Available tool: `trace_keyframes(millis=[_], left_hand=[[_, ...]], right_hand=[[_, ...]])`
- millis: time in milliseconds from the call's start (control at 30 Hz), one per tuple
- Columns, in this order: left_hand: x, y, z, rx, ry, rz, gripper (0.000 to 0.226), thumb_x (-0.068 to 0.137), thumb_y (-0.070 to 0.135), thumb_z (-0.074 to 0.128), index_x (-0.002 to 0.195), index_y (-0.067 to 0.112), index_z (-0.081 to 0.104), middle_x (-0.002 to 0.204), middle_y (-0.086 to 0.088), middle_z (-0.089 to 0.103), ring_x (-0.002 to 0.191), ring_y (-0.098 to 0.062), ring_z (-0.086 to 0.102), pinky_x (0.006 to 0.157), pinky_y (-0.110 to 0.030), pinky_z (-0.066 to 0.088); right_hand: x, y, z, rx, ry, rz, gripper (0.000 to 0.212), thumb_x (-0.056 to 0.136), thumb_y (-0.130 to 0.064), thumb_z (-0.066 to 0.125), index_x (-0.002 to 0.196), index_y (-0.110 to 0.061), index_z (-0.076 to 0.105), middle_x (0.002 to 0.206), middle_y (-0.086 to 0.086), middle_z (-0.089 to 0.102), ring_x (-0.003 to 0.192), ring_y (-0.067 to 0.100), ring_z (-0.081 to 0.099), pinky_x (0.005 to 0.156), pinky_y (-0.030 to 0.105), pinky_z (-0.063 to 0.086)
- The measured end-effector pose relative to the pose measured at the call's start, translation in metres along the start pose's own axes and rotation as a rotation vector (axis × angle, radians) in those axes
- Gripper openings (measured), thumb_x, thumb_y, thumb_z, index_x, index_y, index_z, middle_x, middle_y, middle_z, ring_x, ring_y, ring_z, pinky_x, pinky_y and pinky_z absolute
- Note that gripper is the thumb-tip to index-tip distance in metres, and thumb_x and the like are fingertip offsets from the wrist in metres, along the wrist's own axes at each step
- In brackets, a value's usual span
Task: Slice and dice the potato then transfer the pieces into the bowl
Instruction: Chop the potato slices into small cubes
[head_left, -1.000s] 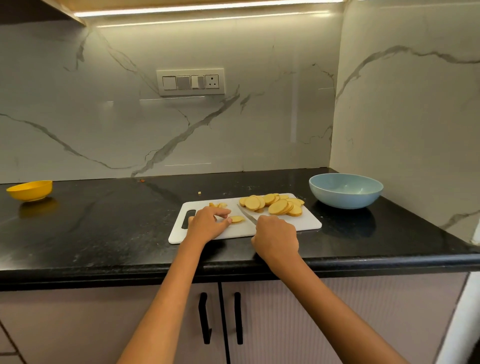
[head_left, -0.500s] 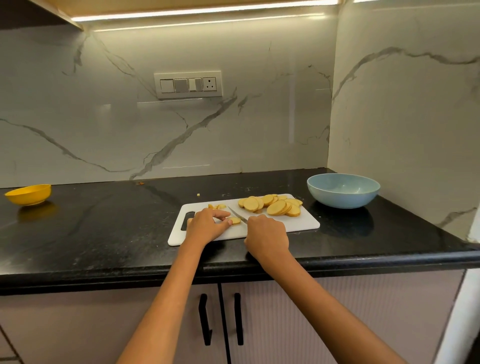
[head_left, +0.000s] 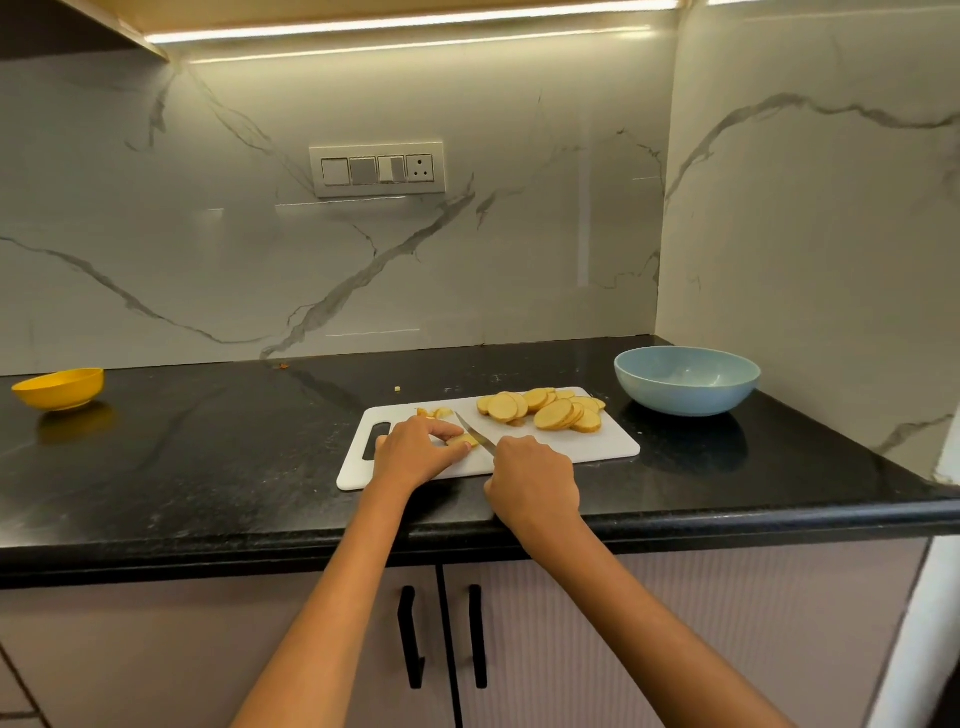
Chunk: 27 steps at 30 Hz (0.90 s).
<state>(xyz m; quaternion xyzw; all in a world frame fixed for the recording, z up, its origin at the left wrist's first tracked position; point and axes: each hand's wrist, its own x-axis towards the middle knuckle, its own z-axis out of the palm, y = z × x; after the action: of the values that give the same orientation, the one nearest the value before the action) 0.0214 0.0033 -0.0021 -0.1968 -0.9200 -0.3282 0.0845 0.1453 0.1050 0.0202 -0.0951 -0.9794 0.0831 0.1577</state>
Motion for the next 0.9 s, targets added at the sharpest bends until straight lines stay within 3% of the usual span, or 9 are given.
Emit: trace_keyframes(millis=[200,367,767,900], left_hand=[[0.001,0.002,0.000,-0.016,0.002,-0.004,0.019,0.081,0.043,0.065,0.096,0.033,0.073,0.112,0.010,0.067,0.107,-0.018,0.056,0.096,-0.047,0.042],[-0.003,0.005,-0.002,0.004,0.021,-0.010,0.015,0.081,0.042,0.065,0.090,0.033,0.074,0.096,-0.002,0.070,0.100,-0.030,0.060,0.090,-0.045,0.044],[-0.001,0.001,-0.002,-0.056,0.001,-0.006,0.016,0.081,0.041,0.068,0.093,0.032,0.072,0.097,0.006,0.067,0.107,-0.028,0.056,0.093,-0.045,0.042],[0.002,-0.004,0.000,-0.081,-0.014,-0.003,0.031,0.079,0.045,0.068,0.106,0.029,0.069,0.114,0.007,0.065,0.112,-0.026,0.052,0.098,-0.046,0.041]], right_hand=[[0.003,-0.008,0.005,-0.054,0.022,-0.004,0.025,0.098,-0.016,0.045,0.121,-0.010,0.053,0.112,0.008,0.060,0.099,0.021,0.060,0.074,0.027,0.040],[0.009,-0.016,0.003,-0.082,0.011,-0.039,0.027,0.098,-0.010,0.043,0.122,-0.008,0.053,0.116,0.009,0.059,0.101,0.022,0.060,0.074,0.027,0.038],[0.005,0.005,-0.004,-0.078,-0.032,-0.060,0.026,0.097,-0.016,0.046,0.122,-0.009,0.052,0.115,0.009,0.059,0.099,0.022,0.060,0.078,0.028,0.043],[0.002,0.007,-0.002,-0.028,-0.044,-0.016,0.024,0.097,-0.017,0.047,0.119,-0.008,0.052,0.114,0.010,0.058,0.099,0.022,0.059,0.078,0.028,0.044]])
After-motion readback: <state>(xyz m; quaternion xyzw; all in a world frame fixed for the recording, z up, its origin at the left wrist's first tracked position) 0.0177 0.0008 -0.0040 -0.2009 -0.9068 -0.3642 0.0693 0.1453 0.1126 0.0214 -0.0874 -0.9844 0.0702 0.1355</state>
